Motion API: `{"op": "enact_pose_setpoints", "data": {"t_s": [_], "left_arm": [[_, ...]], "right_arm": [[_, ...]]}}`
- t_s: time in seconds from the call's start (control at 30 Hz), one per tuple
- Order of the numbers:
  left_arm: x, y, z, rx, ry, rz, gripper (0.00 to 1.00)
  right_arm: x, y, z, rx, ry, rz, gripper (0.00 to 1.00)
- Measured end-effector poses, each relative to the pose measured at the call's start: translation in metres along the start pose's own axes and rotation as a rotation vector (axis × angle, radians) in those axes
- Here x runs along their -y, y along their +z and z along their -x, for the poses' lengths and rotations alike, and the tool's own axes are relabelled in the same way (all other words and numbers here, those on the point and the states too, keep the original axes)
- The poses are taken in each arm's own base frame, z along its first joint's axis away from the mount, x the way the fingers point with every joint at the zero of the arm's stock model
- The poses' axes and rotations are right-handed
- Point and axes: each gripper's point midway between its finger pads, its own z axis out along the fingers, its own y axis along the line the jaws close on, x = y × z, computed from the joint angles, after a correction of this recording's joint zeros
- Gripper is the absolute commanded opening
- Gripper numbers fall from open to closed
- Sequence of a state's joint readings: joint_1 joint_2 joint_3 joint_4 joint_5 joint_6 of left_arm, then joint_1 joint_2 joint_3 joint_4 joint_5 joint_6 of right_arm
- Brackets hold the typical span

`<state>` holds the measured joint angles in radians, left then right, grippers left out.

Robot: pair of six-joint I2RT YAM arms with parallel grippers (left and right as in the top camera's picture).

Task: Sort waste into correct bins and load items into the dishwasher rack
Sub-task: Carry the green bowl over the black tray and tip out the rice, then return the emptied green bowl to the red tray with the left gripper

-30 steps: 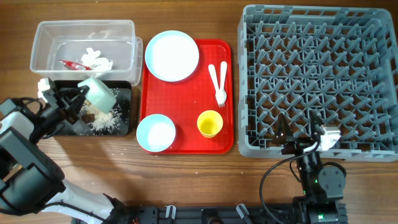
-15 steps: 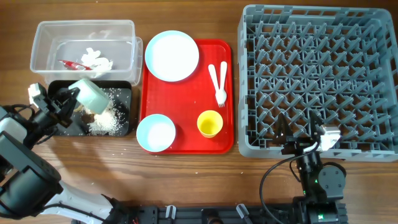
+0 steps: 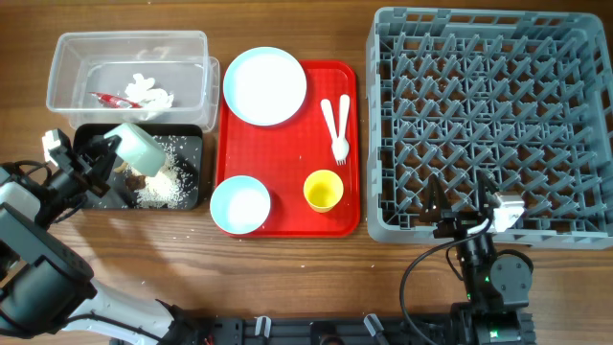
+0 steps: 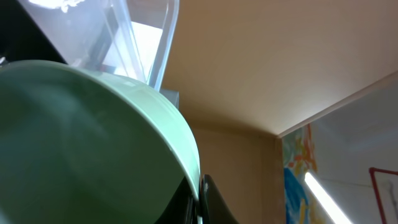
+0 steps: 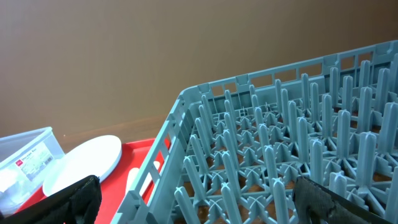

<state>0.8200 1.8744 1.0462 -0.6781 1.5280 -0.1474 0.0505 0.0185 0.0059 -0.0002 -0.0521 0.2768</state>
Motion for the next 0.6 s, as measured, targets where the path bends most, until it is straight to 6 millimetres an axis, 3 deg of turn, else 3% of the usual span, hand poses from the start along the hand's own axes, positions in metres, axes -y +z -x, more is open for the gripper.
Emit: {"op": "enact_pose_setpoints", "data": {"t_s": [0.2, 0.33, 0.6], "left_arm": [[0.003, 0.006, -0.004, -0.021, -0.007, -0.011, 0.04], [0.011, 0.026, -0.019, -0.083, 0.032, 0.016, 0.04], [0.037, 0.106, -0.091, -0.271, 0.285, 0.276, 0.04]], "right_arm": [[0.0, 0.0, 0.0, 0.0, 0.0, 0.0, 1.0], [0.0, 0.0, 0.0, 0.0, 0.0, 0.0, 1.0], [0.0, 0.0, 0.0, 0.0, 0.0, 0.0, 1.0]]}}
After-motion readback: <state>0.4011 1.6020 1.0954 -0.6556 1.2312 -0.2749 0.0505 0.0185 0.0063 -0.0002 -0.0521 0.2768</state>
